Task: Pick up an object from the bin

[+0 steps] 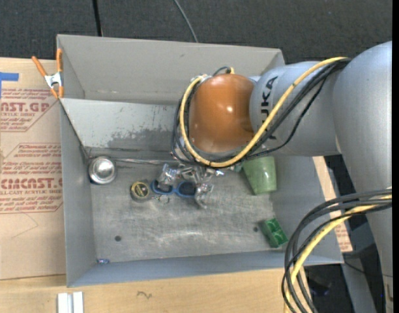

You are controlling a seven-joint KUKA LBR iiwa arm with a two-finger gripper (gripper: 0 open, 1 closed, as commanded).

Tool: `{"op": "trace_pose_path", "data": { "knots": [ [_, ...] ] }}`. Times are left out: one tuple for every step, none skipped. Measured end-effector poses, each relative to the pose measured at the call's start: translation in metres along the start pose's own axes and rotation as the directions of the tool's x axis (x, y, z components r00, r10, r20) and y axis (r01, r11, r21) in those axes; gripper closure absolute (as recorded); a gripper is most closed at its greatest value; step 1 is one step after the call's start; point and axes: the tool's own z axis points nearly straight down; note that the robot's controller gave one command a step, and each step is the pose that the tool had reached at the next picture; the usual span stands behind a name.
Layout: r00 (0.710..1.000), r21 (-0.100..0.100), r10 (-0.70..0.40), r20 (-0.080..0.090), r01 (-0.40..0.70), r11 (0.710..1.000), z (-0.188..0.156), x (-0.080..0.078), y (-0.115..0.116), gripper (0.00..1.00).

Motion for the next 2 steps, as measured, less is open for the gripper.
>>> {"op": "trace_pose_path", "data": {
  "knots": [
    [1.0, -0.001, 0.004, 0.0, -0.004, 1.0, -0.0027, 0.0012, -0.0019, 1.0],
    [1.0, -0.008, -0.011, 0.0, 0.011, 1.0, -0.005, 0.0023, -0.0039, 1.0]
  ]
}}
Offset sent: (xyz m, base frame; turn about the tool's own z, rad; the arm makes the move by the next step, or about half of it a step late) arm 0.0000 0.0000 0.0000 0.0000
